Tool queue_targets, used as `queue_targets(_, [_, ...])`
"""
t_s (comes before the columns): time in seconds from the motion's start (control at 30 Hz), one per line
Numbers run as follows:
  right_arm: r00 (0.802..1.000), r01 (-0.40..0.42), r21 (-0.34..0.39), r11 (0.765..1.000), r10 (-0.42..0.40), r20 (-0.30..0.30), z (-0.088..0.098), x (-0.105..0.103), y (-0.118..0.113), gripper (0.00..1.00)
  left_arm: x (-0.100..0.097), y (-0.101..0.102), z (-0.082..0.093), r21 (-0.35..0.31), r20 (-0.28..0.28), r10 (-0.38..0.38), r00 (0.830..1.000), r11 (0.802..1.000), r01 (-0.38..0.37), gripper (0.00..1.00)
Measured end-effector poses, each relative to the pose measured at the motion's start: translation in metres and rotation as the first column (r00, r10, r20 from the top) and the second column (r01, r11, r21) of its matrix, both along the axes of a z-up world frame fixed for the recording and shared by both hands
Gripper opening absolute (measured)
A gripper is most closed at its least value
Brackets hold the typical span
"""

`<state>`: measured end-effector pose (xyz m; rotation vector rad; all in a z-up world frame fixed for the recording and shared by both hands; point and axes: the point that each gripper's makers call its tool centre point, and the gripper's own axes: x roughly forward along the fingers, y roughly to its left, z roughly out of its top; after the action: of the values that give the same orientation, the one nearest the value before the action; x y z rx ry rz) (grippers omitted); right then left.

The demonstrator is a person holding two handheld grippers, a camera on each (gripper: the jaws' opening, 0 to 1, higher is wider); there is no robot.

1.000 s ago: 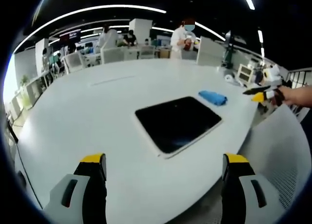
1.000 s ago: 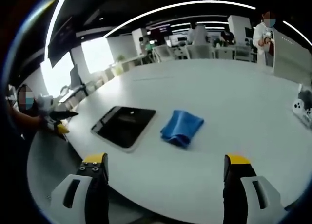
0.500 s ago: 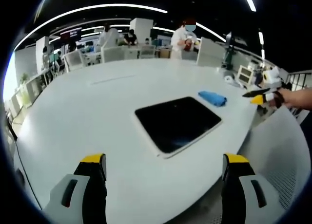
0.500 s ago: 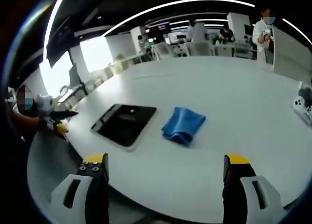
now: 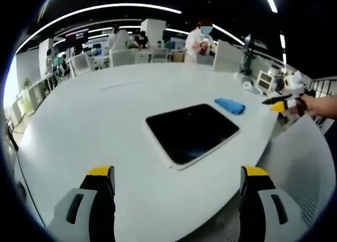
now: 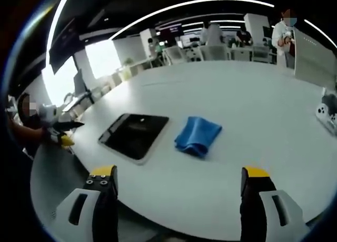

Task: Wipe the mirror surface with the cleaning cloth until all visible marks leave the cleaned area.

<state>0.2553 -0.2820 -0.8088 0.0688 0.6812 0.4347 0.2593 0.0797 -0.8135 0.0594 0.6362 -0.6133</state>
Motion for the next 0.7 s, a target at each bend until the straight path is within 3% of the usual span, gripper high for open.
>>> queue_targets(0.2, [0.998,0.038,0.01,0.999,-0.037,-0.042,0.006,0.004,-0.002,0.97,0.001,0.001,0.0,-0.008,0.001,0.008,1.0,1.0,-0.008,0.99])
queue_targets(0.3, [0.996,0.053,-0.018,0.998,-0.054,-0.064,0.011,0.008,-0.003,0.96,0.002,0.001,0.0,-0.011,0.004,0.01,1.0,1.0,-0.01,0.99])
queue_targets(0.5, [0.998,0.052,-0.021,0.998,-0.052,-0.031,0.038,0.025,0.006,0.96,0.002,0.001,0.002,-0.016,0.005,0.014,1.0,1.0,-0.014,0.99])
queue_targets(0.7, [0.999,0.04,-0.049,0.998,-0.041,-0.024,0.046,0.048,0.01,0.91,0.002,0.001,0.001,-0.017,0.005,0.012,1.0,1.0,-0.012,0.99])
